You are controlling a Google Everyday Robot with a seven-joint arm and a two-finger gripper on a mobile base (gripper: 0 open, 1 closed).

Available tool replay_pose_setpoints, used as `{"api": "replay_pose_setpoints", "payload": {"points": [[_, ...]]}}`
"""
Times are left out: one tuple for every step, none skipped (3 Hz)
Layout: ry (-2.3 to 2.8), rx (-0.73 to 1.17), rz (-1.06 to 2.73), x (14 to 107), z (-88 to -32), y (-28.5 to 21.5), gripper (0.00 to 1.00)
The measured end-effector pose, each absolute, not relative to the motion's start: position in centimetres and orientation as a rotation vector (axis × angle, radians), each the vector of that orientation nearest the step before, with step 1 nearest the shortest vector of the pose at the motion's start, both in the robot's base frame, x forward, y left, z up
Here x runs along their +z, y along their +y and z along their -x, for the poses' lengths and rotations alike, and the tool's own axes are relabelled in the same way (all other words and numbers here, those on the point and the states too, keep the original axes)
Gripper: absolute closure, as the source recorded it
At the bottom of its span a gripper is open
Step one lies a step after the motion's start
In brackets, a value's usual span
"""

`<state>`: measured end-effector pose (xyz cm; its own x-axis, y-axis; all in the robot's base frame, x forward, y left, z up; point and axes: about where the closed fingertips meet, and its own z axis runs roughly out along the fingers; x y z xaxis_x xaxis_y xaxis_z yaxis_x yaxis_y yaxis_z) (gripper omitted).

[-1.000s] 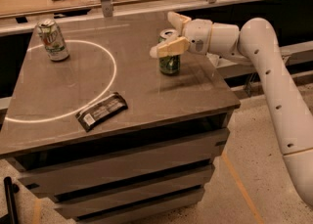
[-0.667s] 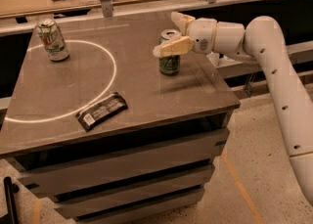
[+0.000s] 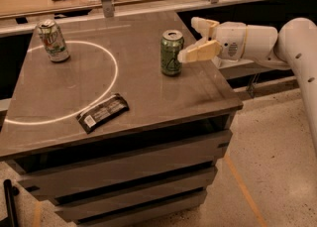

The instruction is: Place green can upright

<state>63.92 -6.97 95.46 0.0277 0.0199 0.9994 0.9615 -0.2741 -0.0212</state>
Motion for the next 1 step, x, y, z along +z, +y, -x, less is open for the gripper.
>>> {"api": "replay_pose_setpoints", "payload": {"points": [[-1.061,-1.378,1.443,95.46,-63.80,-7.21,0.00]]}}
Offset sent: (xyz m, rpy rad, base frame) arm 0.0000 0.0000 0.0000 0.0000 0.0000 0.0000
